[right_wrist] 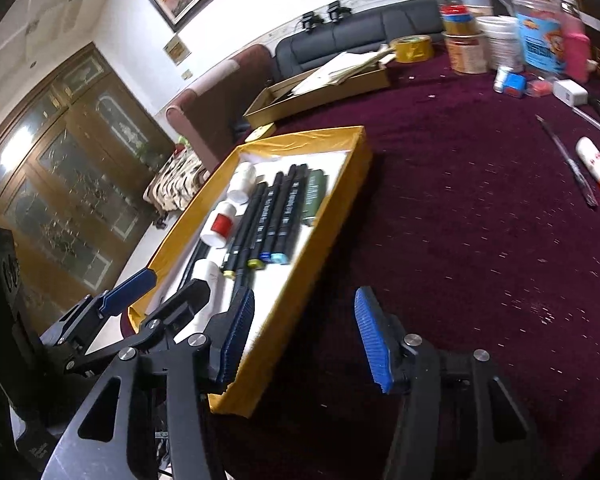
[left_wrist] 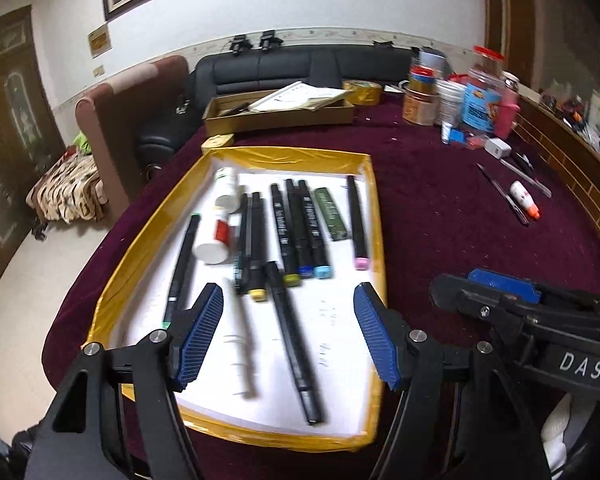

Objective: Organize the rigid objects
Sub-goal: 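Open both grippers to release the spray bottle and marker in the tray, then move both grippers back toward the pen and orange-capped glue bottle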

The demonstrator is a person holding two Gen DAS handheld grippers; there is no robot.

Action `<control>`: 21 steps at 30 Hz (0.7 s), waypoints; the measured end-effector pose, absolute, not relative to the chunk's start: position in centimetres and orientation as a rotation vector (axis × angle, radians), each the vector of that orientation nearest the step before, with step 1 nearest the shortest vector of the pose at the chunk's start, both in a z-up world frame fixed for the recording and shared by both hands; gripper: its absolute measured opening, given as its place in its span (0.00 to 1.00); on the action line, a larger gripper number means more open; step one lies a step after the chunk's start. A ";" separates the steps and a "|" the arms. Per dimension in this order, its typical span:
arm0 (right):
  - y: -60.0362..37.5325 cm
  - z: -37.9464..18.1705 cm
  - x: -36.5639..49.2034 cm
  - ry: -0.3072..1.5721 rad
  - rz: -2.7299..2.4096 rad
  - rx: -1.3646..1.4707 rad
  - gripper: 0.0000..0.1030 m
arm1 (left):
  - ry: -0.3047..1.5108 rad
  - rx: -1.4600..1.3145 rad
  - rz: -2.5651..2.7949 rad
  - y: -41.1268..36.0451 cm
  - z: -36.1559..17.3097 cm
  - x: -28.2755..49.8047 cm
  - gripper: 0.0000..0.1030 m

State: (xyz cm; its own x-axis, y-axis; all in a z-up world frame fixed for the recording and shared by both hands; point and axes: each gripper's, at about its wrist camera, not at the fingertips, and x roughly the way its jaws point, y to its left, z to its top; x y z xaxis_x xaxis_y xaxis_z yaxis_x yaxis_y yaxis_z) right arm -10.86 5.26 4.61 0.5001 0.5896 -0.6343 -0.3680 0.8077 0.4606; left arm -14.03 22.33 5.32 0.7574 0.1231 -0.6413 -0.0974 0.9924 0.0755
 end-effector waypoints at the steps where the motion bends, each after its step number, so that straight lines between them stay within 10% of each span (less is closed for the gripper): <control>1: 4.8 4.5 -10.9 0.870 0.584 0.286 0.46 | 0.704 0.046 0.112 21.8 5.3 -14.0 0.65; 21: -6.4 2.7 -11.4 0.844 0.445 0.422 0.47 | 0.741 0.226 -0.010 11.6 4.4 -14.7 0.67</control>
